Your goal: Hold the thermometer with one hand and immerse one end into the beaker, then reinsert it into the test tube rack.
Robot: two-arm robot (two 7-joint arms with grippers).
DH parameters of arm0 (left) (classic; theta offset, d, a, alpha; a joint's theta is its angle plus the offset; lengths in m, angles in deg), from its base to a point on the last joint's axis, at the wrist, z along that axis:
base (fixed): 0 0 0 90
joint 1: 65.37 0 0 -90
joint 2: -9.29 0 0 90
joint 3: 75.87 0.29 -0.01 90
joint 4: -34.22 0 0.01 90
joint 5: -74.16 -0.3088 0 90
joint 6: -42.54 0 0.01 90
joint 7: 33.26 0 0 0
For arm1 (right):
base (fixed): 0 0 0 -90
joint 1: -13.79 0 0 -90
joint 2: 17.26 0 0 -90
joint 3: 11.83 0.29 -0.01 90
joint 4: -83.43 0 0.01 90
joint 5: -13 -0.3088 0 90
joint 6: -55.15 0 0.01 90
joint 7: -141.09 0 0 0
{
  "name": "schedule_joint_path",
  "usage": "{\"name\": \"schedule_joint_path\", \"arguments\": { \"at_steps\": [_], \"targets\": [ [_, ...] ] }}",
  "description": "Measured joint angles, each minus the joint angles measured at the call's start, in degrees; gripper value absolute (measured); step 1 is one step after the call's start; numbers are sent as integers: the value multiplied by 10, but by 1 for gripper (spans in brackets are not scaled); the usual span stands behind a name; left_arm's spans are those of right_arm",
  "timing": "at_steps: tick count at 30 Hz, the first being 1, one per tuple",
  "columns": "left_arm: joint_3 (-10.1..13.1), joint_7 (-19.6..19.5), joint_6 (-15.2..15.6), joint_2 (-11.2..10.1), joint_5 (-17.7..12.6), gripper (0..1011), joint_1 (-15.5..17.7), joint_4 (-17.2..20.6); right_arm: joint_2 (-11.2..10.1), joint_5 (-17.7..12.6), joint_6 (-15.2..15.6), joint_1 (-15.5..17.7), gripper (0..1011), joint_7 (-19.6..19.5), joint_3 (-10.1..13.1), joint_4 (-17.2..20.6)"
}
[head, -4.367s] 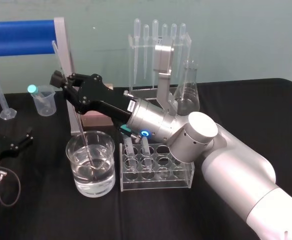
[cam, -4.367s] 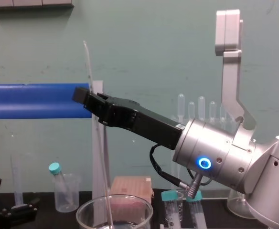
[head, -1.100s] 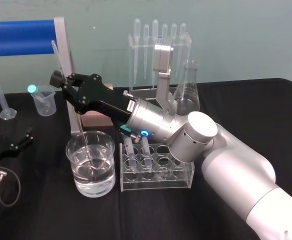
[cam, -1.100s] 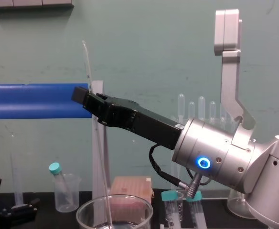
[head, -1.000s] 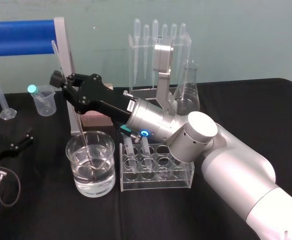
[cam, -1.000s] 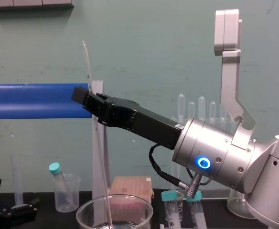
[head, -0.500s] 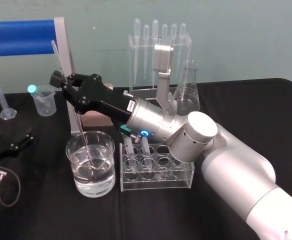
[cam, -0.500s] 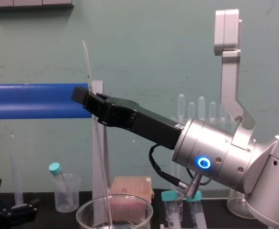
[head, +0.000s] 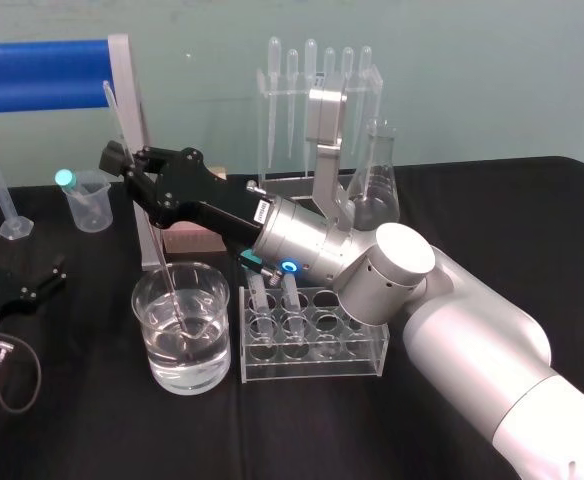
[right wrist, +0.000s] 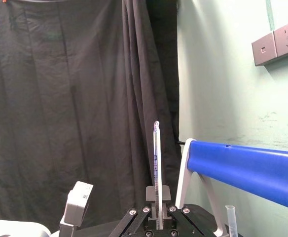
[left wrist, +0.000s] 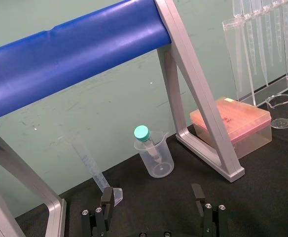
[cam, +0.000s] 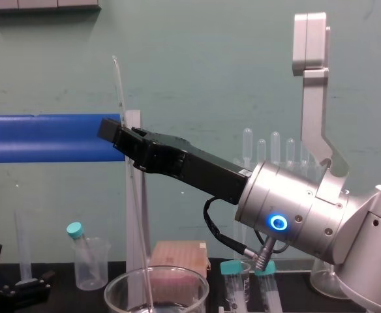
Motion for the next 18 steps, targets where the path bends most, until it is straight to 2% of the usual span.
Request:
{"name": "schedule_joint_path", "arguments": {
  "at_steps": [18],
  "targets": [
    [0,0,0,0,0,1008,0,0,0,0,0,0,57,0,0,0]
  ]
}}
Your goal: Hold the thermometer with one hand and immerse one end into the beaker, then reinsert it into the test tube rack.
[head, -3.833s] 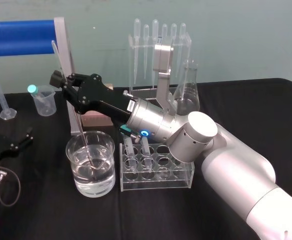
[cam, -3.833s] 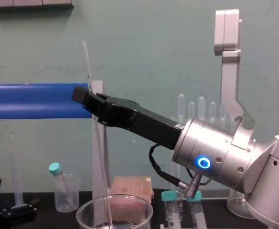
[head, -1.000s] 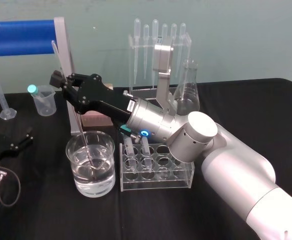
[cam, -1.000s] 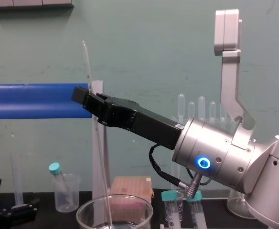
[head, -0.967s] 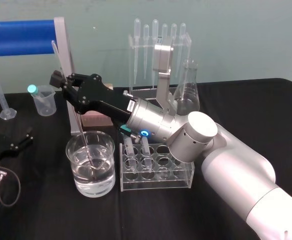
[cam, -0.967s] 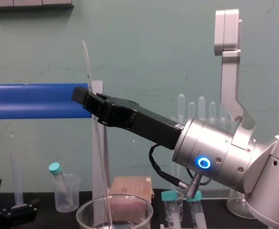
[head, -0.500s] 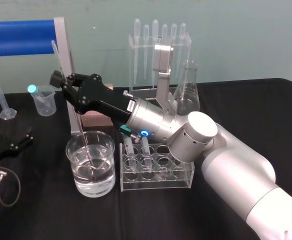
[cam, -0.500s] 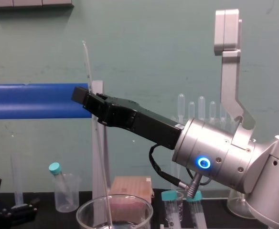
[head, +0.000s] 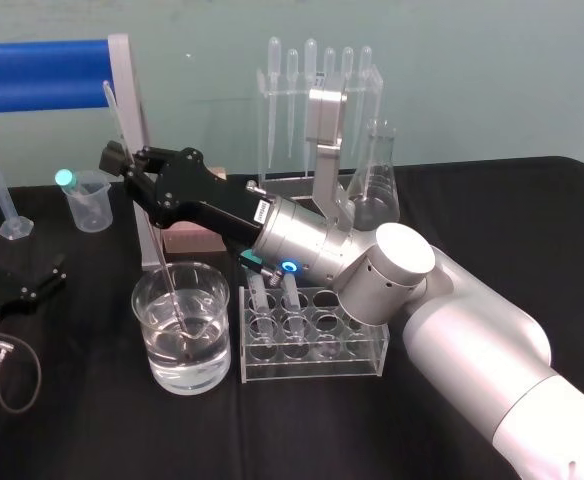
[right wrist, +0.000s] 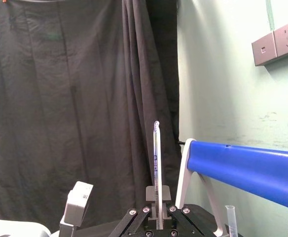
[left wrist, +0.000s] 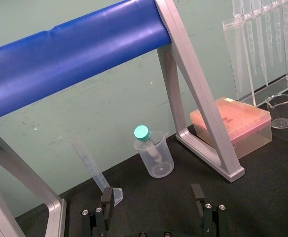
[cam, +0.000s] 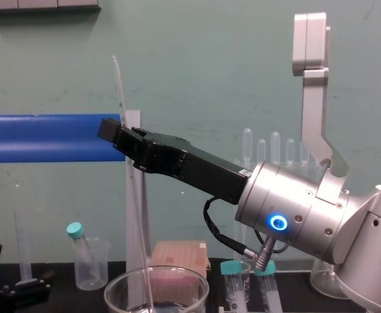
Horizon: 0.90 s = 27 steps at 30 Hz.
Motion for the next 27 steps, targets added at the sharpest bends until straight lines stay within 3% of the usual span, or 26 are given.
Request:
{"name": "schedule_joint_path", "arguments": {
  "at_steps": [27],
  "targets": [
    [0,0,0,0,0,1008,0,0,0,0,0,0,57,0,0,0]
  ]
}}
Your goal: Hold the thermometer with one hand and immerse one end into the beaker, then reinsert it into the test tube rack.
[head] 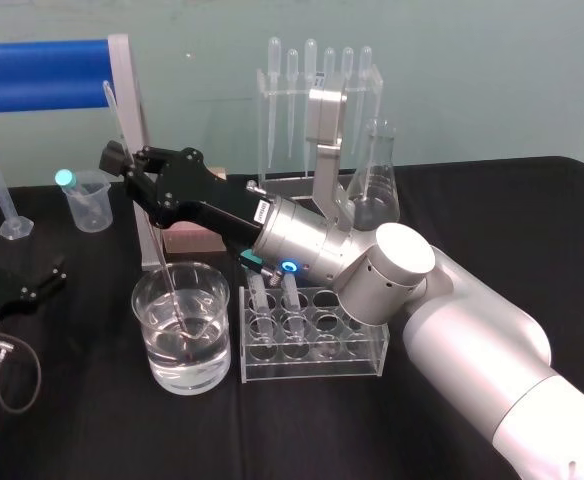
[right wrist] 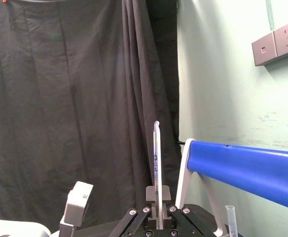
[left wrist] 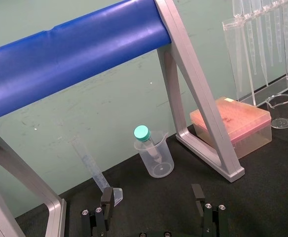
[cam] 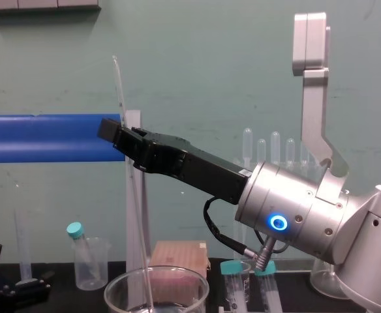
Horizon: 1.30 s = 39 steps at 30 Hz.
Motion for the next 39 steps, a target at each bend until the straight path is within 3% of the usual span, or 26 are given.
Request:
{"name": "schedule_joint_path", "arguments": {
  "at_steps": [39],
  "targets": [
    [0,0,0,0,0,1008,0,0,0,0,0,0,57,0,0,0]
  ]
}}
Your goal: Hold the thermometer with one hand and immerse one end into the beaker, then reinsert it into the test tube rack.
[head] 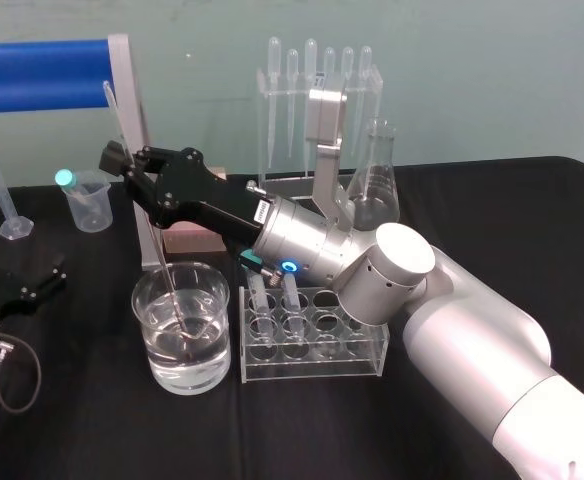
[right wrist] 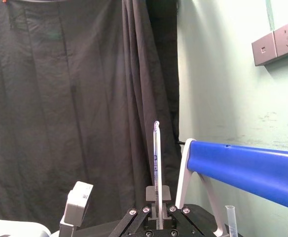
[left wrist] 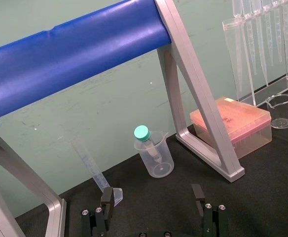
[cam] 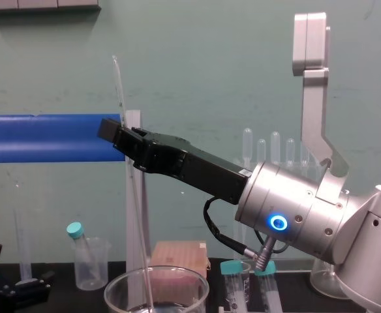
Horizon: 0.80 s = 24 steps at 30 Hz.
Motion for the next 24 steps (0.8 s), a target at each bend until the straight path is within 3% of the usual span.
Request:
{"name": "schedule_joint_path", "arguments": {
  "at_steps": [24],
  "targets": [
    [0,0,0,0,0,1008,0,0,0,0,0,0,57,0,0,0]
  ]
}}
